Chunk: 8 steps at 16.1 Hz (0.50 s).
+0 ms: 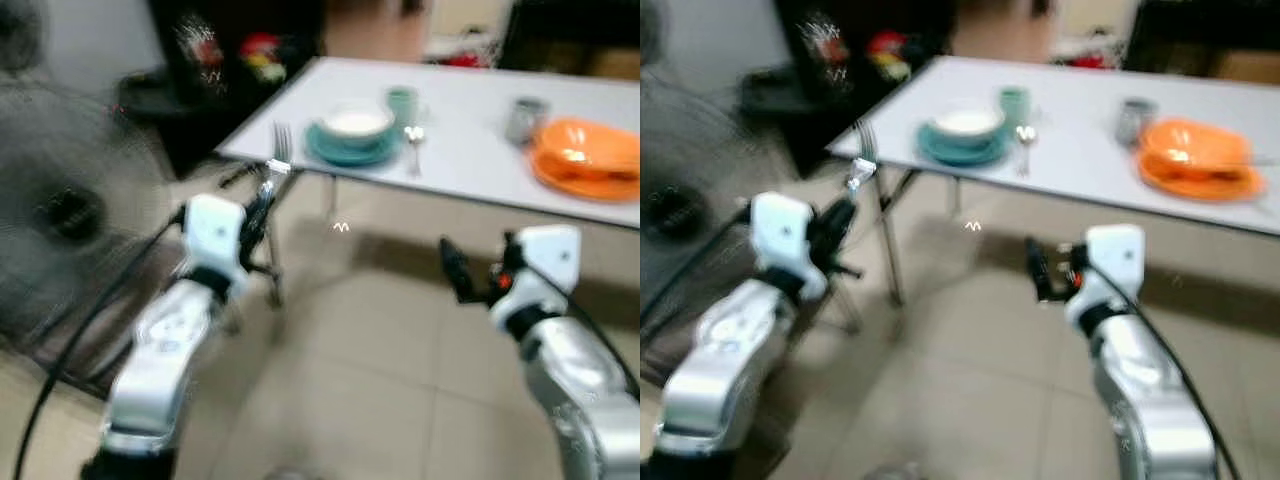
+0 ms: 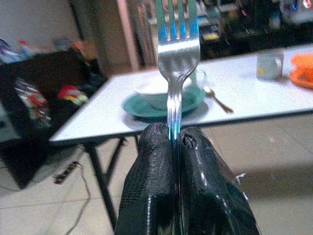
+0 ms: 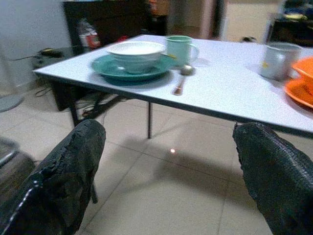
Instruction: Setting the table
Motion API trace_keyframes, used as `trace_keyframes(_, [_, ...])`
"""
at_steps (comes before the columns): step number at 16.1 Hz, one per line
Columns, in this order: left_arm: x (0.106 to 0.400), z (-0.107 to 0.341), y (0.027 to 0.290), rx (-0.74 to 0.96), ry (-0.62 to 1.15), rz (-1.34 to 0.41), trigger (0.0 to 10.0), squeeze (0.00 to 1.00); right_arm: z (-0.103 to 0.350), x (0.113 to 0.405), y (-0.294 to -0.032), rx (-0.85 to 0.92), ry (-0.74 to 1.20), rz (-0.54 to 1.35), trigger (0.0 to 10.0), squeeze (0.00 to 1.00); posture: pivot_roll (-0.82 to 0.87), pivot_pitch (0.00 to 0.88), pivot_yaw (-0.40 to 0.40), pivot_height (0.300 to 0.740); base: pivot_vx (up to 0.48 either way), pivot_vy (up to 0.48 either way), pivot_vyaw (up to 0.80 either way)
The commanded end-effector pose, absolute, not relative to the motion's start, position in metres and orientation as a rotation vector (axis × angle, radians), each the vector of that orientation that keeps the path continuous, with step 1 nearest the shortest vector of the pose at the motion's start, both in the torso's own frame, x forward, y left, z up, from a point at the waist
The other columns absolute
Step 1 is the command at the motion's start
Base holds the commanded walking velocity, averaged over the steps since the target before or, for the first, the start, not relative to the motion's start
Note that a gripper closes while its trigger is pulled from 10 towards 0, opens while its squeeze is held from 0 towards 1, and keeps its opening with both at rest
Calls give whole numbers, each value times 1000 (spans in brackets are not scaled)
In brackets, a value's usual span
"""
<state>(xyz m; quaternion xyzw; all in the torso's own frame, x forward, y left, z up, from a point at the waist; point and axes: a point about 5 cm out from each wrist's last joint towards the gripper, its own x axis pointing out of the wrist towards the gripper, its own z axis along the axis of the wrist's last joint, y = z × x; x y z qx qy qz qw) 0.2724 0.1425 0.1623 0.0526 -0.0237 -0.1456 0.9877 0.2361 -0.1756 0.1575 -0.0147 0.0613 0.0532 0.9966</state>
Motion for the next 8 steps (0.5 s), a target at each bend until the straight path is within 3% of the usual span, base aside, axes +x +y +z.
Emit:
trace_keyframes(1, [275,168,135,96,-68,-317,10000,0,159,236,-182,-44,125,81,10000,0,31,0,62,740,401,0,-800])
trace_keyframes(6, [275,167,132,101,-69,-324,10000,0,160,239,-182,-47,116,83,10000,0,45,0,60,740,400,0,-800])
trace_keyframes(8, [277,168,133,108,-71,-315,10000,0,160,243,-183,-53,111,71,10000,0,48,0,59,740,399,0,-488])
